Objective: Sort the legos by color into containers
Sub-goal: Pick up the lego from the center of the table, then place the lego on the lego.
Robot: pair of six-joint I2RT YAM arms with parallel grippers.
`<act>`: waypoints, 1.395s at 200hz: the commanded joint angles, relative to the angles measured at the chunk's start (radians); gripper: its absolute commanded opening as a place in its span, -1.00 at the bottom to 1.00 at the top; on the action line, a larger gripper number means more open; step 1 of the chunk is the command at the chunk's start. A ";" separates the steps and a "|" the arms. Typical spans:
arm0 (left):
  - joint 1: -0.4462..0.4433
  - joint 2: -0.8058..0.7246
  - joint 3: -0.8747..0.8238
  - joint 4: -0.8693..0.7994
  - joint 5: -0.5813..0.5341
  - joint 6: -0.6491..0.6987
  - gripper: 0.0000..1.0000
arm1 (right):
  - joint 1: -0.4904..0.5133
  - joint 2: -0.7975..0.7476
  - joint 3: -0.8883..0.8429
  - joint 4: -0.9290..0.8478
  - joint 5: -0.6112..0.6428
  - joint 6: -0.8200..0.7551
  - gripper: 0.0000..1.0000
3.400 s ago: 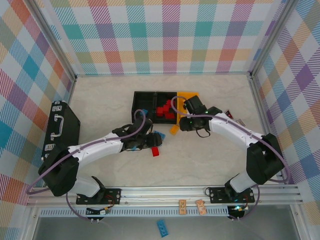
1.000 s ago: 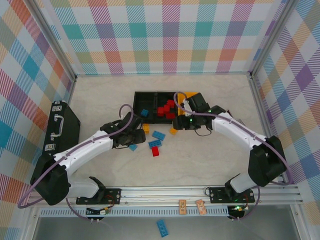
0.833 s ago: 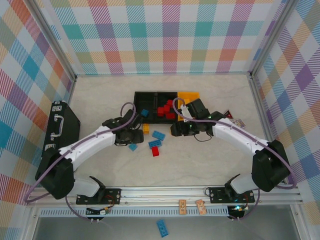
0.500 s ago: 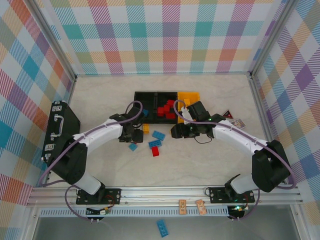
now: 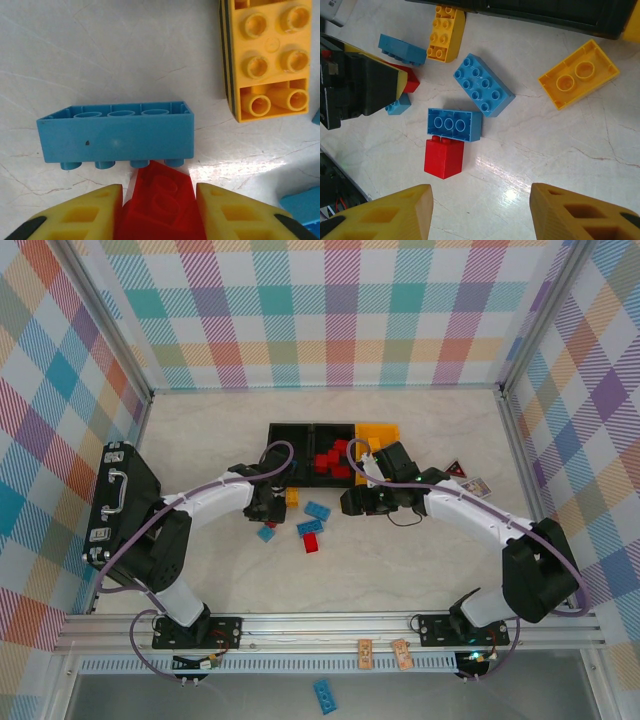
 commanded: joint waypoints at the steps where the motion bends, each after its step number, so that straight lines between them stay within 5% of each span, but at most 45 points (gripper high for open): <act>1: 0.008 -0.006 0.015 -0.018 0.017 0.010 -0.33 | 0.007 0.011 -0.017 0.029 -0.023 0.017 0.08; 126: -0.030 -0.081 0.204 -0.068 0.117 -0.051 -0.43 | -0.023 -0.071 -0.026 0.031 0.001 0.075 0.07; 195: -0.067 0.135 0.515 -0.069 0.133 -0.063 -0.43 | -0.085 -0.139 -0.085 0.050 0.015 0.123 0.08; 279: -0.067 0.497 0.984 -0.167 0.009 0.033 -0.44 | -0.109 -0.152 -0.118 0.067 0.014 0.137 0.08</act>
